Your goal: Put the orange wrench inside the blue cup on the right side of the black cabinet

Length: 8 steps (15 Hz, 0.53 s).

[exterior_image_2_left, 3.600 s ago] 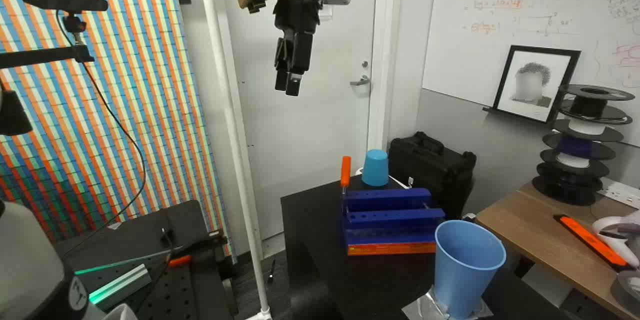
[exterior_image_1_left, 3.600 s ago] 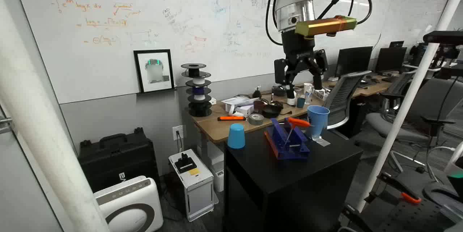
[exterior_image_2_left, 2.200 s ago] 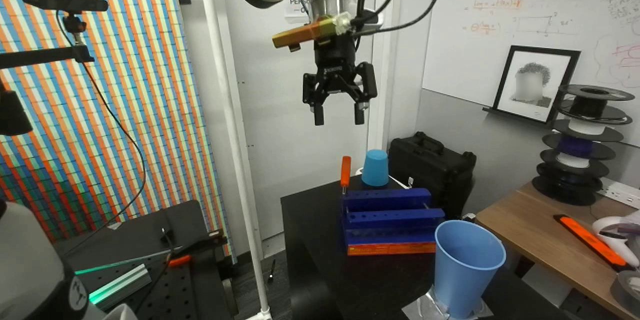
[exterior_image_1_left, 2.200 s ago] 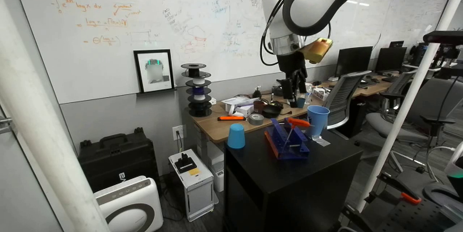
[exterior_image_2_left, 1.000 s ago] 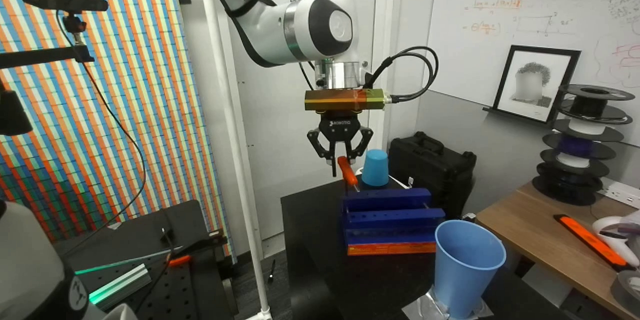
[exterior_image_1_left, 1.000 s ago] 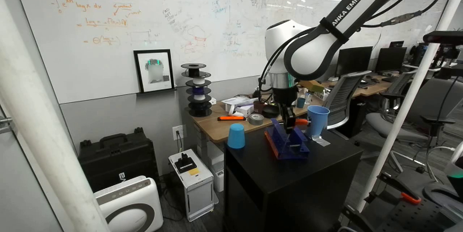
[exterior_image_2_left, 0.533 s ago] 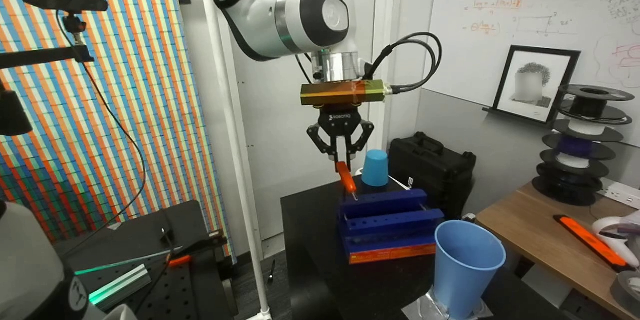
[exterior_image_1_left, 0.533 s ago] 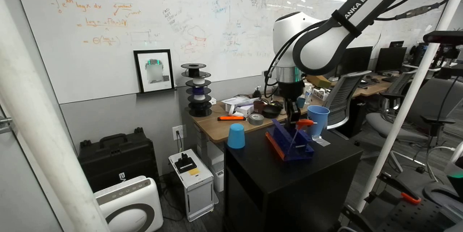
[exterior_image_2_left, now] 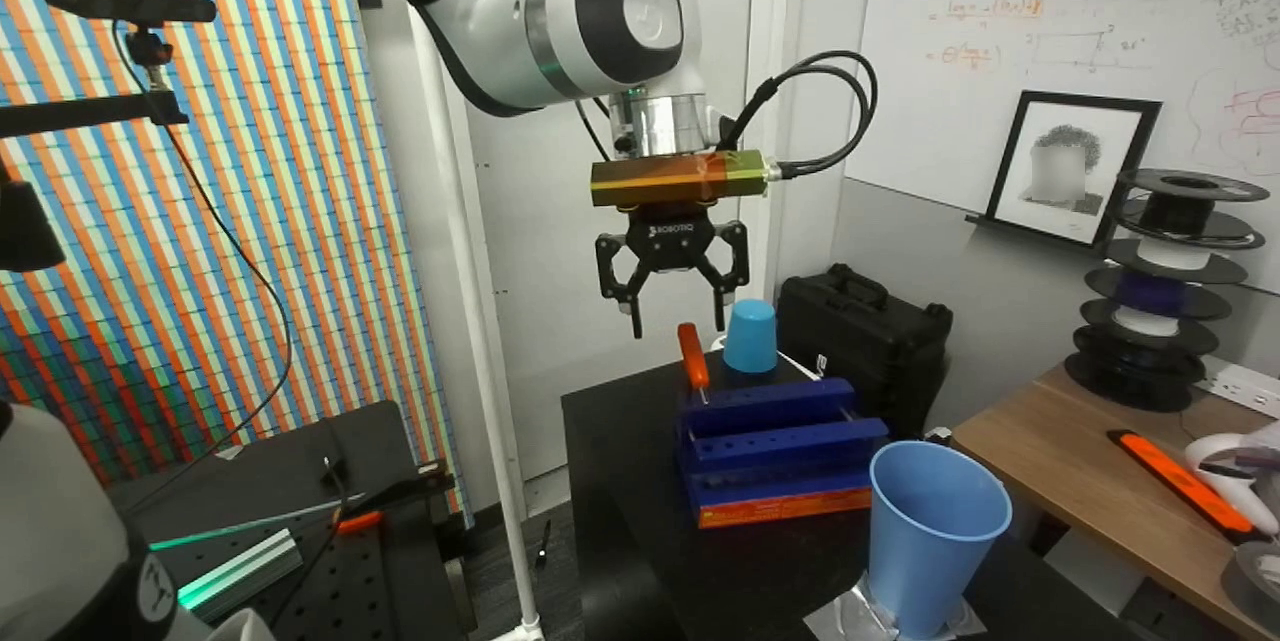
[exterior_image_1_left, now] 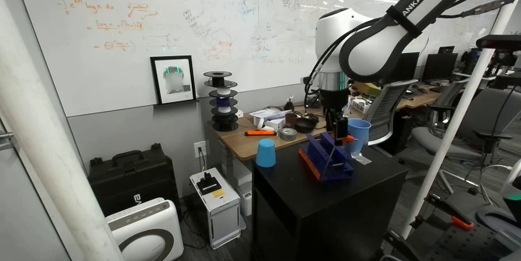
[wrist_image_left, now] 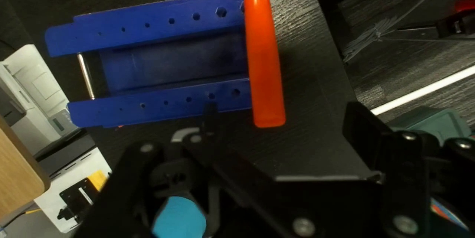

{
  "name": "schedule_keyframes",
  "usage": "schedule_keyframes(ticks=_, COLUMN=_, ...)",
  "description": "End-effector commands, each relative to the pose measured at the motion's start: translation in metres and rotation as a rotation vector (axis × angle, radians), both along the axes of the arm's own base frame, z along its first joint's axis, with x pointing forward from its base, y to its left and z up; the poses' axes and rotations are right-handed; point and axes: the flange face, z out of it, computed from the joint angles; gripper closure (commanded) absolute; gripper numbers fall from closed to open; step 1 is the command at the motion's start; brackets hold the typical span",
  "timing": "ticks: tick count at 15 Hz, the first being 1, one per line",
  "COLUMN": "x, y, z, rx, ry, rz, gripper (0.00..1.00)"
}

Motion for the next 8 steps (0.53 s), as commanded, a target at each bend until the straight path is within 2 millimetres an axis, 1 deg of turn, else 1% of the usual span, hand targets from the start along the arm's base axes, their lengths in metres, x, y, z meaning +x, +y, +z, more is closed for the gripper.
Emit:
schedule_keyframes(ticks=1, x=-0.012, y=-0.008, z=0.005, rx=0.022, ry=-0.023, rz=0.041, gripper=0.36)
schedule_keyframes(ticks=2, x=-0.014, y=-0.010, z=0.004, rx=0.020, ry=-0.027, rz=0.045, gripper=0.36)
schedule_keyframes(ticks=3, x=-0.016, y=-0.012, z=0.004, rx=0.023, ry=-0.034, rz=0.049, gripper=0.38)
schedule_keyframes(ticks=6, x=-0.021, y=-0.020, z=0.004, rx=0.038, ry=-0.045, rz=0.051, gripper=0.64)
schedule_keyframes(ticks=8, x=-0.024, y=-0.025, z=0.004, rx=0.040, ry=-0.052, rz=0.049, gripper=0.79)
